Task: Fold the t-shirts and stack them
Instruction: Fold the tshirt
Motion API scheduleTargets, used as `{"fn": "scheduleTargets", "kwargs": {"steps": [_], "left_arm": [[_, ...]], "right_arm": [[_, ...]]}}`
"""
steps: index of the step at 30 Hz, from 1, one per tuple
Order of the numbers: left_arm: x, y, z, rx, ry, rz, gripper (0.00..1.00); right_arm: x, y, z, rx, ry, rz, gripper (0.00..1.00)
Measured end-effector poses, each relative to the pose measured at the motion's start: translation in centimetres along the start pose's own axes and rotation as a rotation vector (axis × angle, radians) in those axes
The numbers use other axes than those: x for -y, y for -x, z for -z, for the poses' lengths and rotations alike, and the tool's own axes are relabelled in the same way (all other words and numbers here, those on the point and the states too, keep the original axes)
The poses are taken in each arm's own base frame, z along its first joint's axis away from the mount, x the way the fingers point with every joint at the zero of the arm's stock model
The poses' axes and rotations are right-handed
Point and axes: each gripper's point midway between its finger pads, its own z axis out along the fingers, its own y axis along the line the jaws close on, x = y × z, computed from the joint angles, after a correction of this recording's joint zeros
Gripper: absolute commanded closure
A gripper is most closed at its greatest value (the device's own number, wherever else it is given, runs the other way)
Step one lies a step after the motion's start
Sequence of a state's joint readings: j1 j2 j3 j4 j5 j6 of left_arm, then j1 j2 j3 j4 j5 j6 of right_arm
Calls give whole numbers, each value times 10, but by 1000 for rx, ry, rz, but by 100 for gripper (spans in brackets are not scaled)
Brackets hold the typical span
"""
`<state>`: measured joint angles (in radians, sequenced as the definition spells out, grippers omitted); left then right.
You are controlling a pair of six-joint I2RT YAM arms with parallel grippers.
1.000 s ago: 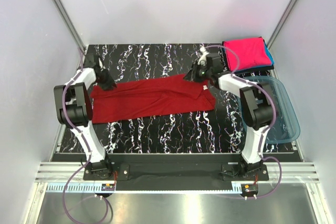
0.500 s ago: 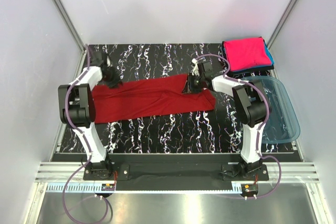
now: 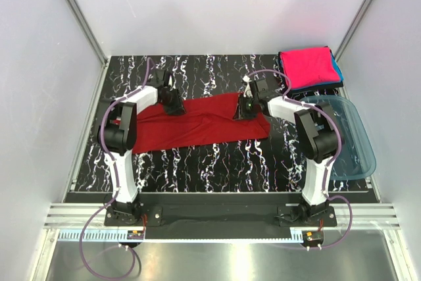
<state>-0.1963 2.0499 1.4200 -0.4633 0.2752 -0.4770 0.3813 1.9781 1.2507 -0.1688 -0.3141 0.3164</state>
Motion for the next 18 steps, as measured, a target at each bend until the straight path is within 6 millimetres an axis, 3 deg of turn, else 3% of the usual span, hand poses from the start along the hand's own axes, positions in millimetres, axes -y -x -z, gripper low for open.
{"fn": "scheduleTargets", "kwargs": {"steps": [10,13,18], "left_arm": [[-7,-5,8,48,55,-22,64],[-6,-5,13,57,72,-29,63],[14,-4,18,70,41,-51,63]], "right_arm": [[11,-1,10,21,-68,13,73],[3,7,20,44,-56,17,71],[-22,34,37,101,7,8,71]]}}
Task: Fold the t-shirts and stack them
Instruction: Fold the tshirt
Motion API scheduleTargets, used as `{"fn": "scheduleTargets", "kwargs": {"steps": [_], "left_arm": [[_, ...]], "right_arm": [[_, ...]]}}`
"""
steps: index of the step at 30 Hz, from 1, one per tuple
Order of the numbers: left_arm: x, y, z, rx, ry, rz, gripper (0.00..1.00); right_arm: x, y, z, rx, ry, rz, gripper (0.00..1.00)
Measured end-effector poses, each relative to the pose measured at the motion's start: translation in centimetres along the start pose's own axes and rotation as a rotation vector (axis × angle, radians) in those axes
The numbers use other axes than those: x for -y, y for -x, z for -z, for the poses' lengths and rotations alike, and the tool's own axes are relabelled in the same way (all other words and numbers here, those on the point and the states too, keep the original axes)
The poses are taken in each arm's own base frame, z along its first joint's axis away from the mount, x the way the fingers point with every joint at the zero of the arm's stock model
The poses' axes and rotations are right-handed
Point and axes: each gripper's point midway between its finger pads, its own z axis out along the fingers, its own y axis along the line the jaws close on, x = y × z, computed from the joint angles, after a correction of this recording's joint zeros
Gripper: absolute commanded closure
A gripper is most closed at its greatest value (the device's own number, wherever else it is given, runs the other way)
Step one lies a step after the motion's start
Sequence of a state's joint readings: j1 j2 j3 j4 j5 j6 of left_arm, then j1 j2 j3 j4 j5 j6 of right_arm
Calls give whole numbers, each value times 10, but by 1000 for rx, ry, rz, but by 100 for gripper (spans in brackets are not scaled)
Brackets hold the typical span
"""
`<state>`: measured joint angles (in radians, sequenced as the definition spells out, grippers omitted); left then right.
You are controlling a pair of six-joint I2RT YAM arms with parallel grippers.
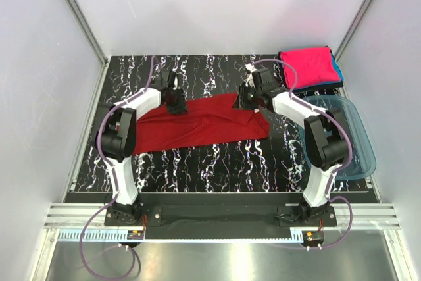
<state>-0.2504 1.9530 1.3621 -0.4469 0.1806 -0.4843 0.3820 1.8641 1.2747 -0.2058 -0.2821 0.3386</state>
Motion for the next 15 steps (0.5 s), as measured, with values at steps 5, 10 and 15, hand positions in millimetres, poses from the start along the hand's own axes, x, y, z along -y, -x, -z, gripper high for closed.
{"fn": "scheduleTargets", "kwargs": {"steps": [5,10,15], "left_arm": [[31,-15,-5,-17,-50,-50,64],[41,-39,-15,-38,-30,-106,64],[38,-50,-20,-18,30,-141,64]], "right_arm": [[-13,15,4,38,29,-17,77],[-8,4,5,23,17,-30,80],[6,-21,1,-28,-15,-47,75]]}}
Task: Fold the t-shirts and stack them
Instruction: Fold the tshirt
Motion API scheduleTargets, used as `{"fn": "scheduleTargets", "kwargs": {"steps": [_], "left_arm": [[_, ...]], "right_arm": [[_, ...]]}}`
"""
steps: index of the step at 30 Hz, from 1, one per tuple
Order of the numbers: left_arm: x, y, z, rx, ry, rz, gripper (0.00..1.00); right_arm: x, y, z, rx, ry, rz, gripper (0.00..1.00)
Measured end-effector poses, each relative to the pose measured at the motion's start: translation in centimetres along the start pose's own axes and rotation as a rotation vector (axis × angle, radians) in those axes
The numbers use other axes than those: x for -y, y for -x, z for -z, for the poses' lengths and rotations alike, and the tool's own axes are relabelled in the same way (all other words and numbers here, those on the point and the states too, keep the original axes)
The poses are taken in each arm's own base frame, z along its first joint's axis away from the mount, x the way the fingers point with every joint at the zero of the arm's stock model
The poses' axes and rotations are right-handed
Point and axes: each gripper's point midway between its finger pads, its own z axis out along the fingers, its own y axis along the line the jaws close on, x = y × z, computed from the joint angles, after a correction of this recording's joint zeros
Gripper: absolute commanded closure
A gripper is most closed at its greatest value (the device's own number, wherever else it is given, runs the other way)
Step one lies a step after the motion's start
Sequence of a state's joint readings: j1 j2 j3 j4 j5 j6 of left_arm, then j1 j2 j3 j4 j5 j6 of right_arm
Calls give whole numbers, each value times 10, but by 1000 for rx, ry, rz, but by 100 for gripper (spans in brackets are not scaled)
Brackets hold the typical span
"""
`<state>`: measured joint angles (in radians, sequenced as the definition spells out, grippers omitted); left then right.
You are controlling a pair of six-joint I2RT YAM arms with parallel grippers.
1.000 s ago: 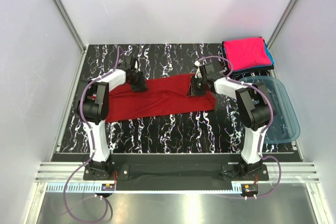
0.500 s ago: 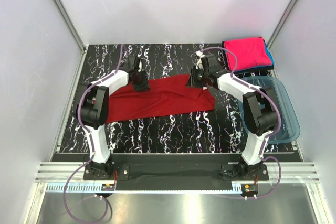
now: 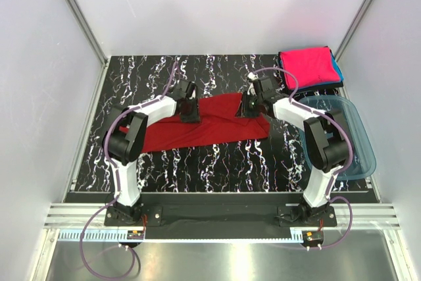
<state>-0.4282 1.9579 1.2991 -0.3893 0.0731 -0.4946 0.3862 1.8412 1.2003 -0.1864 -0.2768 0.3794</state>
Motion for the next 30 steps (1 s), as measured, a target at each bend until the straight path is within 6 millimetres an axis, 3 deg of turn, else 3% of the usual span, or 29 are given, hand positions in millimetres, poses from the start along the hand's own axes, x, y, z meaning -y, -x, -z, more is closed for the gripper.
{"fn": "scheduleTargets", "kwargs": {"steps": [5,10,18,20,25,30], "left_arm": [[1,1,0,16,17,-11,63],[4,5,8,5,15,-12,62],[31,71,38,121,-84,-49,60],[36,82,41,138,-103,-64,59],[45,99,23,136,-138,-127,57],[47,96,-1,84,-161,-179,56]], "right_arm": [[11,-12,-1,-16,-38,-6,71],[12,-6,12,9,-62,28,56],[13,42,13,64,-115,155,58],[18,46,12,57,-140,147,58],[31,32,15,11,-199,46,56],[43,2,13,-41,-253,-117,56]]}}
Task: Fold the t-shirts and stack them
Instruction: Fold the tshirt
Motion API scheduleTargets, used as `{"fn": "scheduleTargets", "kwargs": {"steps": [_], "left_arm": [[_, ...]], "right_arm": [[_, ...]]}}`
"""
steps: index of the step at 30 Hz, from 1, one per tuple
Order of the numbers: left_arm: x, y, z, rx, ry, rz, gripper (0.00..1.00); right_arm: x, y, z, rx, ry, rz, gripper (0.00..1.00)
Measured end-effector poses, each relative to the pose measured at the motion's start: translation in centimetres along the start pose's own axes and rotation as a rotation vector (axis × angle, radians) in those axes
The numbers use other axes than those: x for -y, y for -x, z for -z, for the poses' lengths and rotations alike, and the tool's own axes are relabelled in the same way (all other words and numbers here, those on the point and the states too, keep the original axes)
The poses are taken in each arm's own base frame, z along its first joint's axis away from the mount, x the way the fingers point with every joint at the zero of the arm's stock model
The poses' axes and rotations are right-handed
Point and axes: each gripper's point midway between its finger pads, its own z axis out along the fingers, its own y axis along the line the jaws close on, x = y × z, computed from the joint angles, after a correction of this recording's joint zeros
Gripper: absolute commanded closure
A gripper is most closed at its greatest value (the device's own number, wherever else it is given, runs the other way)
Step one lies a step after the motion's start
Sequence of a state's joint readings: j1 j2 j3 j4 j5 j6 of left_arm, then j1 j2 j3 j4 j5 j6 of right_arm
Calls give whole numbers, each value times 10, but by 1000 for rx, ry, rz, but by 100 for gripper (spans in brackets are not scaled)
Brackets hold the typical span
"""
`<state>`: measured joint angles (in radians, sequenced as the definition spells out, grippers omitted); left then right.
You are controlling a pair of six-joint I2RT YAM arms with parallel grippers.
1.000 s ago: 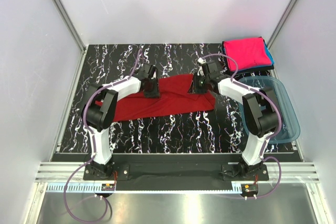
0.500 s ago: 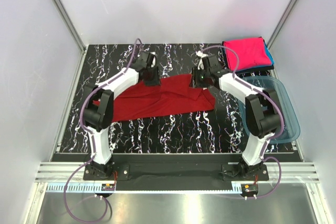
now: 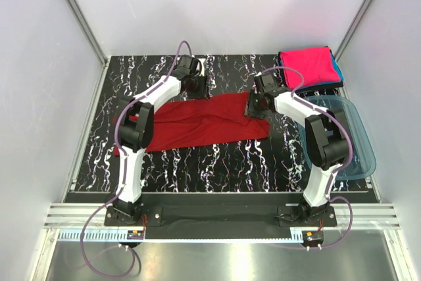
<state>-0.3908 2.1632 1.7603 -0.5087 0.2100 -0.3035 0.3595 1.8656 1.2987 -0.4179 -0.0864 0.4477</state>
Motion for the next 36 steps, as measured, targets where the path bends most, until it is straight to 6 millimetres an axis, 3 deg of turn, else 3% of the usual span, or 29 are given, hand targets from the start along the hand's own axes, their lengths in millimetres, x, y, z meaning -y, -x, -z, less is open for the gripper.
{"fn": "scheduleTargets", "kwargs": {"steps": [6,25,36], "left_arm": [[4,-17,-14,-74,-59,-4,56],[3,-27,-17,-105,-78,-43,55],[-6,-37,-28,-131,-62,-70,55]], "right_arm": [[10,-17,-4,-16,-41,-135,55],[1,-1,-13,88,9,-252,62],[9,-11,-17,78,-17,-289,60]]}}
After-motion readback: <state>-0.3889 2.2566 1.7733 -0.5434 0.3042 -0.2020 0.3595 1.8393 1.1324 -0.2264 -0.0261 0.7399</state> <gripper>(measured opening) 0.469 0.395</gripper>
